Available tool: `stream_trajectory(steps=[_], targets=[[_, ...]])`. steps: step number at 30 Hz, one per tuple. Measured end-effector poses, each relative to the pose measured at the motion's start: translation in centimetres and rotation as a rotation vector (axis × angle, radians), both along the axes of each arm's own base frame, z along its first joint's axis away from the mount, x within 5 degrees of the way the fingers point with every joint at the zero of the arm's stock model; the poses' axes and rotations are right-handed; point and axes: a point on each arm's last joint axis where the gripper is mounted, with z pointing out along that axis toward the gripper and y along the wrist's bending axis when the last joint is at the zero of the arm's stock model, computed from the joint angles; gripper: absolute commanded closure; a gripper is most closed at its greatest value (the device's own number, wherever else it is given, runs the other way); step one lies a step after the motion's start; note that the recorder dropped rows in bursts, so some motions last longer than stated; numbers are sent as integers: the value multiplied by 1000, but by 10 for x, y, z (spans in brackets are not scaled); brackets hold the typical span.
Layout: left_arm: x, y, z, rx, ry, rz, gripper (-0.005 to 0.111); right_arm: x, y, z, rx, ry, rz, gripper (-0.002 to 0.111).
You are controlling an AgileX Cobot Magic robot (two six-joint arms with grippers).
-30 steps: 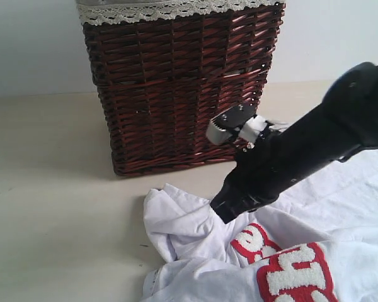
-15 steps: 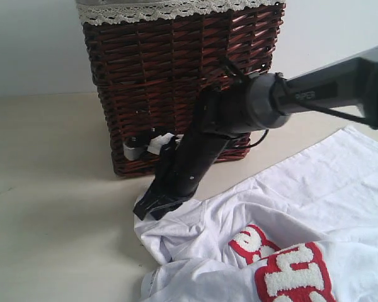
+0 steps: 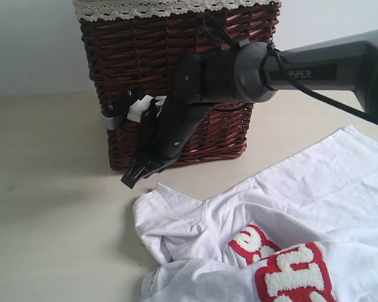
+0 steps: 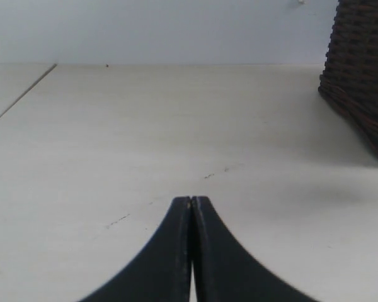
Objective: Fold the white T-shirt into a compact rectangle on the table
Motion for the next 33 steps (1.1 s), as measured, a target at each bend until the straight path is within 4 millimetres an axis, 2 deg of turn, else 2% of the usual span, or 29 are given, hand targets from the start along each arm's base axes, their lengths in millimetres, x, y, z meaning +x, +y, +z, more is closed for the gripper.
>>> stream_trajectory(steps=[8,14,17,23,29,31,33], targets=[[0,0,0,0,0,0,107,24,1,10,17,-299,-24,106],[0,0,0,0,0,0,107,23,1,10,19,-275,-37,106],[0,0,0,0,0,0,107,16,-1,9,4,-183,-40,106],[0,0,0,0,0,0,107,-8,5,25,-12,-74,73,106],[0,0,0,0,0,0,107,-41,18,35,-33,50,202,106],[0,0,0,0,0,0,107,-51,21,27,-70,50,251,106],[0,0,0,0,0,0,107,-49,14,7,-137,-8,250,106]])
